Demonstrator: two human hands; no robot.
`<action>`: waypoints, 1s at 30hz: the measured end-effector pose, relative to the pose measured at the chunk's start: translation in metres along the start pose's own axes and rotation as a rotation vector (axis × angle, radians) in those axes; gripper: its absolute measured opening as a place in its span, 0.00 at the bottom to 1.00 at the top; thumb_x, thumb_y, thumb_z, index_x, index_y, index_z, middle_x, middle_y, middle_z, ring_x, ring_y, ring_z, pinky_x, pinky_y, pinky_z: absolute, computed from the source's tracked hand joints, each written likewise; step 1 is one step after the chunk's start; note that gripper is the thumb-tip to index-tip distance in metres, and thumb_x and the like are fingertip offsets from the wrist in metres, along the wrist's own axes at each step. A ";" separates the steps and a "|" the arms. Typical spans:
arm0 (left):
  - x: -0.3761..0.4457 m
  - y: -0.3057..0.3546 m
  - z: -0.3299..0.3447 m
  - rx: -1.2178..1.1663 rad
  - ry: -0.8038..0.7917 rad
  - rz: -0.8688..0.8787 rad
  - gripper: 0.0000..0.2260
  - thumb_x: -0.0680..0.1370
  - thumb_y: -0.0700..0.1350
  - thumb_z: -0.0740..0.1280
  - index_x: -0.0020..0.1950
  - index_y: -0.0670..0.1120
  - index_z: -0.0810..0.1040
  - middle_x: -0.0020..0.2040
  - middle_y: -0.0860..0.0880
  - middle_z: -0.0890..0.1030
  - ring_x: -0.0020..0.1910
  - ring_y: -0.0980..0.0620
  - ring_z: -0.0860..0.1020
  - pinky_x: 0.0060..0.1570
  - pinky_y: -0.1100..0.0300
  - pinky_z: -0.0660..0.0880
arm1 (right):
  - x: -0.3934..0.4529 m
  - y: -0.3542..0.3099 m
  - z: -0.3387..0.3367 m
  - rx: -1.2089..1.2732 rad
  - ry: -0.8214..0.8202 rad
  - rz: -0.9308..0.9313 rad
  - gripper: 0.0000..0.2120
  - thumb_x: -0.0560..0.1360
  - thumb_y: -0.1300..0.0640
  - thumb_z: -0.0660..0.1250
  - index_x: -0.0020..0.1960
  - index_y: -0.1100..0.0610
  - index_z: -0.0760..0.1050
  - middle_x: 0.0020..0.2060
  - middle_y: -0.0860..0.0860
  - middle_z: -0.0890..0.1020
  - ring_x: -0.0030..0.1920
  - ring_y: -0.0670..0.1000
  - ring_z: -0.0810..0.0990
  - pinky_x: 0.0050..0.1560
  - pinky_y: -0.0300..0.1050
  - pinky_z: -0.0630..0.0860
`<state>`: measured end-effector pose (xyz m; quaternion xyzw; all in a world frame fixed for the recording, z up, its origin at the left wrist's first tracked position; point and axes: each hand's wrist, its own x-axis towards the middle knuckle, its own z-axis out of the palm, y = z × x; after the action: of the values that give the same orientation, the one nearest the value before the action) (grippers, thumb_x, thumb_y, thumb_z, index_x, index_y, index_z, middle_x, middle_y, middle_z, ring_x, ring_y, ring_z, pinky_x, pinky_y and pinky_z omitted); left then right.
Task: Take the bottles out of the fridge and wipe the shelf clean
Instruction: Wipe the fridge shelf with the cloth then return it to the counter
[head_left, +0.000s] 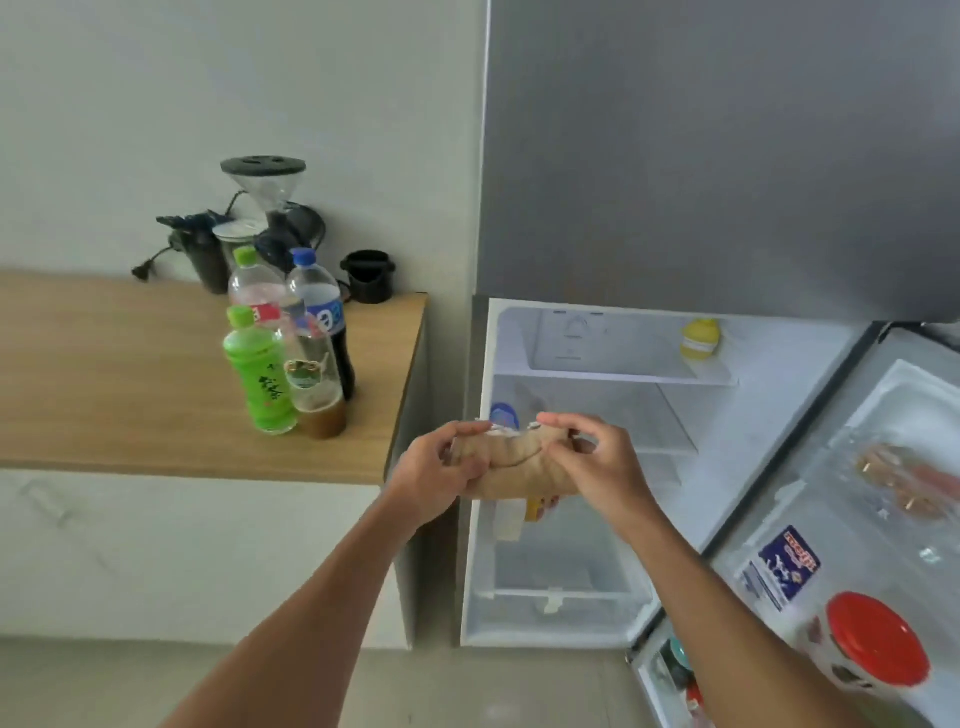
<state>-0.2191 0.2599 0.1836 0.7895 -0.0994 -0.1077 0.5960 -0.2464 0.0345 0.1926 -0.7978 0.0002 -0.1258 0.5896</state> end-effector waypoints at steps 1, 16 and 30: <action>-0.020 0.003 -0.021 -0.004 0.035 0.002 0.14 0.79 0.45 0.74 0.64 0.56 0.82 0.60 0.49 0.81 0.57 0.47 0.81 0.52 0.52 0.84 | -0.011 -0.018 0.017 0.014 -0.021 -0.005 0.15 0.74 0.63 0.72 0.55 0.46 0.86 0.52 0.43 0.86 0.50 0.47 0.86 0.40 0.37 0.81; -0.154 -0.026 -0.322 0.200 0.473 -0.062 0.14 0.73 0.52 0.75 0.58 0.61 0.84 0.57 0.54 0.85 0.54 0.50 0.84 0.56 0.49 0.82 | -0.027 -0.147 0.309 0.095 -0.302 -0.106 0.13 0.74 0.59 0.75 0.56 0.48 0.85 0.53 0.41 0.86 0.54 0.39 0.83 0.58 0.43 0.81; 0.005 -0.134 -0.497 0.331 0.422 -0.128 0.19 0.73 0.45 0.72 0.59 0.64 0.79 0.63 0.52 0.80 0.59 0.48 0.80 0.60 0.48 0.79 | 0.116 -0.094 0.515 -0.011 -0.176 0.035 0.16 0.73 0.59 0.73 0.59 0.48 0.84 0.54 0.42 0.86 0.53 0.43 0.83 0.58 0.42 0.79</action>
<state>-0.0669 0.7520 0.1871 0.8858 0.0609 0.0394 0.4583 -0.0449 0.5307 0.1635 -0.8090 -0.0373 -0.0448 0.5850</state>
